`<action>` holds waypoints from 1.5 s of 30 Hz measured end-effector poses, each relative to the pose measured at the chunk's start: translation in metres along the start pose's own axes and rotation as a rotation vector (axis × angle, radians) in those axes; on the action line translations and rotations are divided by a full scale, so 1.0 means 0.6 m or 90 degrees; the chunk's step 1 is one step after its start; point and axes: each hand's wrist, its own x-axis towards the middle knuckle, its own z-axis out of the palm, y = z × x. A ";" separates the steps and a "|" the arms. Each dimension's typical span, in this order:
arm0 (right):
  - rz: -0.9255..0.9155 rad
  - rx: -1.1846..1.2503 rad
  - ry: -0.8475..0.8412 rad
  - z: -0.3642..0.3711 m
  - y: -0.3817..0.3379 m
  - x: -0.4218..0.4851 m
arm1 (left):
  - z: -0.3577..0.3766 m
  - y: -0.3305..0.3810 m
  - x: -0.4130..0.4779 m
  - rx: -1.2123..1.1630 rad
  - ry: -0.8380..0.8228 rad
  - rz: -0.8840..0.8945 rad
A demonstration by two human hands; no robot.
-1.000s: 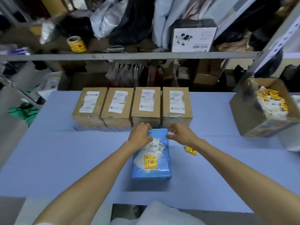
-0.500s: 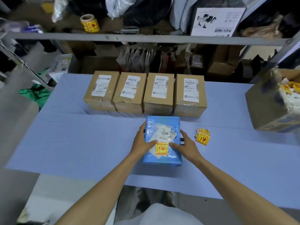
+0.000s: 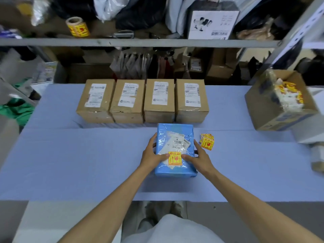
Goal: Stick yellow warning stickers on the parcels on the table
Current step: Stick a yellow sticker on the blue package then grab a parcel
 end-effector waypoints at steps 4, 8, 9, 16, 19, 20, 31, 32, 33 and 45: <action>0.012 -0.008 0.068 -0.051 -0.005 -0.023 | 0.044 0.016 0.002 -0.014 -0.069 0.017; 0.024 -0.002 0.140 -0.113 -0.004 -0.050 | 0.106 0.042 0.010 -0.012 -0.145 0.024; 0.028 0.001 0.154 -0.129 -0.003 -0.055 | 0.122 0.049 0.012 -0.010 -0.159 0.030; 0.037 0.028 0.213 -0.239 -0.002 -0.047 | 0.229 0.096 0.042 -0.003 -0.191 0.035; 0.020 0.025 0.203 -0.285 -0.007 -0.016 | 0.268 0.117 0.066 -0.001 -0.171 0.033; 0.017 0.023 0.194 -0.301 -0.009 -0.004 | 0.281 0.123 0.075 -0.003 -0.161 0.030; -0.025 0.002 0.107 -0.439 -0.049 0.158 | 0.400 0.194 0.181 -0.067 -0.050 0.032; -0.034 0.003 0.107 -0.445 -0.054 0.174 | 0.405 0.201 0.196 -0.070 -0.042 0.029; -0.043 0.003 0.108 -0.449 -0.058 0.191 | 0.409 0.208 0.211 -0.072 -0.034 0.026; -0.056 0.015 0.089 -0.454 -0.078 0.339 | 0.427 0.236 0.353 0.011 0.015 -0.029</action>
